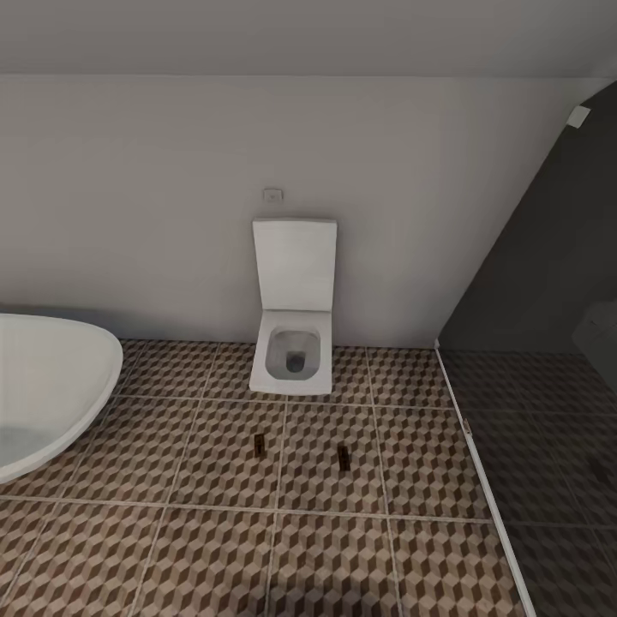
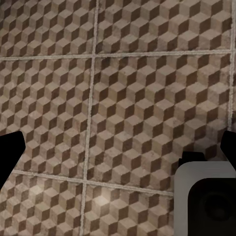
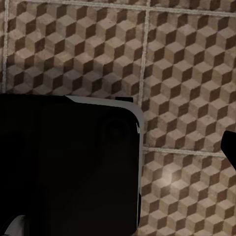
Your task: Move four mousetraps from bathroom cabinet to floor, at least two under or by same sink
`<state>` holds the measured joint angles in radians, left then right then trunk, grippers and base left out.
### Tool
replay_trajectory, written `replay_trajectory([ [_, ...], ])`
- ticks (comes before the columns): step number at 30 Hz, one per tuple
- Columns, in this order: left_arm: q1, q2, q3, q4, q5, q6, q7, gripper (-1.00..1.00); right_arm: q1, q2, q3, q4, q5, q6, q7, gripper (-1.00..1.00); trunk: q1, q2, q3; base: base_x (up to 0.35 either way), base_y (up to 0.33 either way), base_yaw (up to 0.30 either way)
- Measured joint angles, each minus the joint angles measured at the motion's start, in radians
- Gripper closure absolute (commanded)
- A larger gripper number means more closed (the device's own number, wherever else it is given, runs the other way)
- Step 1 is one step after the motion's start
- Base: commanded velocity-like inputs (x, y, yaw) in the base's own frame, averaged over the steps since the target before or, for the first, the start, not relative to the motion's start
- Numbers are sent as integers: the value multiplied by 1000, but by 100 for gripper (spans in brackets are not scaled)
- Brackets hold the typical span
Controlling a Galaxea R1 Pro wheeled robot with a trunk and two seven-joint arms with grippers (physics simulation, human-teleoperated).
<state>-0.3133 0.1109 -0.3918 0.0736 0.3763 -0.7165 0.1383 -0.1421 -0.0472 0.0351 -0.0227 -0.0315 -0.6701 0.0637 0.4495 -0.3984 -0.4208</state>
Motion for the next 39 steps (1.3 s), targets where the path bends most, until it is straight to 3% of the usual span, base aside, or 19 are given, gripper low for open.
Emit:
replay_trajectory([
  [39,0,0,0,0,0,0,0,-100,0,0,0,0,0,0,0,-100,0,0,0,0,0,0],
])
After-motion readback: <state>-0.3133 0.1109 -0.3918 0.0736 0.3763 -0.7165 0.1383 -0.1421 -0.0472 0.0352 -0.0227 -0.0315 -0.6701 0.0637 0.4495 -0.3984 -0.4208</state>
